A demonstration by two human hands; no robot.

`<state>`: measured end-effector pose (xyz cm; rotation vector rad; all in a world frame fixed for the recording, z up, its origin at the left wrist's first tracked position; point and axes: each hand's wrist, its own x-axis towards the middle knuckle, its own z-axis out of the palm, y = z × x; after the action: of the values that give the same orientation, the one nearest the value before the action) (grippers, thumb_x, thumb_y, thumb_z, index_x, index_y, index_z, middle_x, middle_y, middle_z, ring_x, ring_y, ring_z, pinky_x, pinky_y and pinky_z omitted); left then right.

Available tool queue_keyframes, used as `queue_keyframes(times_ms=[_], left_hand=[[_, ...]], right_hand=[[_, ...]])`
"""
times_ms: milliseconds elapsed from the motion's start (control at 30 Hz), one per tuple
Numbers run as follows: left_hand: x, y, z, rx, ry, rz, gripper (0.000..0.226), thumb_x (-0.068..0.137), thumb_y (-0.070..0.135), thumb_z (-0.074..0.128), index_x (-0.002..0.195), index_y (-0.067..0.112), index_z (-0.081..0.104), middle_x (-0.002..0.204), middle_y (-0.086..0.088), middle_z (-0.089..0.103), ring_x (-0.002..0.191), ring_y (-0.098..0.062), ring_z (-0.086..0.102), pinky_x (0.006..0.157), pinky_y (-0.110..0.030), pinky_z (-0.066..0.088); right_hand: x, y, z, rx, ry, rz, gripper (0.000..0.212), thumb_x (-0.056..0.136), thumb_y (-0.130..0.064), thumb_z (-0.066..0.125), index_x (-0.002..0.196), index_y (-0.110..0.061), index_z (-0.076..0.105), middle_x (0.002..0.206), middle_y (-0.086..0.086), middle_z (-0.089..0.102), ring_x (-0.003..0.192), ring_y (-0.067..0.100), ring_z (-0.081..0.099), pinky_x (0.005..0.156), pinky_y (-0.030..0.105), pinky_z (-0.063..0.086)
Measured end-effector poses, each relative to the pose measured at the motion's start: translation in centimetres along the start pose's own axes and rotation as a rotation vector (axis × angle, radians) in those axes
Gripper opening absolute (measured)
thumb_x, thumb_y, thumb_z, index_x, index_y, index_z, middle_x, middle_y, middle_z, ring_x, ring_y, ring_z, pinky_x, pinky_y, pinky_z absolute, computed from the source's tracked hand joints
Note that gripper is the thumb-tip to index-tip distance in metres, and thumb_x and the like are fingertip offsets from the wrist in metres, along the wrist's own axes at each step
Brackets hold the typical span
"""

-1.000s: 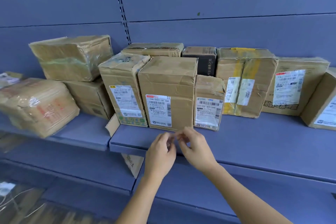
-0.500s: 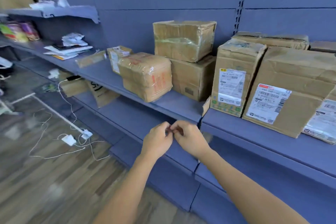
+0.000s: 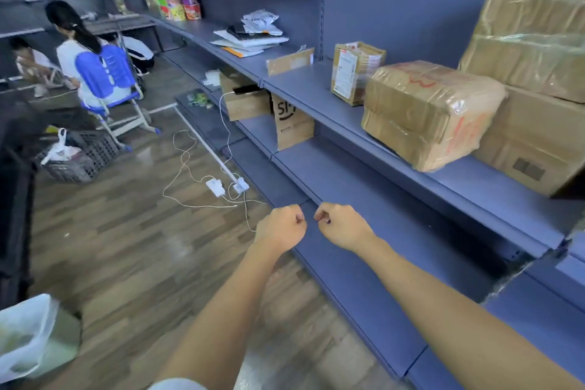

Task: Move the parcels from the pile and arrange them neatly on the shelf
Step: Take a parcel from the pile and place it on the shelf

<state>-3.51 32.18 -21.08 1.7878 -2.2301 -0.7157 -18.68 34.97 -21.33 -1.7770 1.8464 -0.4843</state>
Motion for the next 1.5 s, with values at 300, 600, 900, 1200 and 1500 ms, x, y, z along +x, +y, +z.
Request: queue_keyframes(times_ms=[300, 600, 900, 1200, 1500], left_hand=[[9.1, -1.7, -1.9, 0.06, -0.025, -0.026, 0.023, 0.09, 0.021, 0.043, 0.104, 0.021, 0.061, 0.106, -0.001, 0.065, 0.098, -0.027, 0.061, 0.075, -0.031, 0.046], [21.3, 3.5, -5.9, 0.084, 0.071, 0.115, 0.013, 0.092, 0.025, 0.046, 0.087, 0.015, 0.052, 0.089, -0.005, 0.058, 0.089, -0.031, 0.059, 0.069, -0.035, 0.046], [29.0, 4.9, -7.5, 0.017, 0.068, 0.246, 0.008, 0.09, 0.021, 0.045, 0.085, 0.017, 0.048, 0.088, -0.008, 0.06, 0.088, -0.034, 0.06, 0.062, -0.034, 0.04], [38.6, 5.9, -9.0, -0.173, 0.06, 0.44, 0.024, 0.091, 0.015, 0.05, 0.113, 0.018, 0.058, 0.115, -0.002, 0.062, 0.106, -0.022, 0.058, 0.088, -0.039, 0.048], [45.6, 8.5, -11.0, -0.721, -0.063, 0.431, 0.042, 0.093, 0.002, 0.043, 0.133, 0.013, 0.046, 0.137, 0.001, 0.048, 0.107, -0.007, 0.049, 0.089, -0.021, 0.035]], right_hand=[[10.3, -1.1, -0.4, -0.027, -0.048, -0.073, 0.031, 0.087, -0.012, 0.044, 0.107, -0.022, 0.064, 0.113, 0.003, 0.065, 0.102, 0.027, 0.06, 0.084, 0.041, 0.053], [20.0, -0.7, -7.4, 0.072, 0.146, -0.179, 0.02, 0.088, -0.007, 0.048, 0.097, -0.014, 0.064, 0.099, 0.008, 0.068, 0.079, 0.023, 0.057, 0.071, 0.041, 0.052], [25.8, -0.5, -9.2, 0.24, 0.366, -0.181, 0.023, 0.089, -0.003, 0.052, 0.106, -0.01, 0.064, 0.109, 0.004, 0.065, 0.093, 0.019, 0.063, 0.086, 0.032, 0.051], [30.7, -0.4, -9.7, 0.313, 0.685, -0.054, 0.027, 0.087, 0.002, 0.052, 0.11, -0.012, 0.057, 0.106, -0.003, 0.054, 0.091, 0.003, 0.053, 0.086, 0.018, 0.045], [33.3, 0.3, -12.3, 0.584, 1.197, 0.33, 0.056, 0.092, -0.015, 0.057, 0.141, -0.014, 0.031, 0.142, -0.004, 0.029, 0.133, 0.014, 0.034, 0.104, 0.027, 0.032]])
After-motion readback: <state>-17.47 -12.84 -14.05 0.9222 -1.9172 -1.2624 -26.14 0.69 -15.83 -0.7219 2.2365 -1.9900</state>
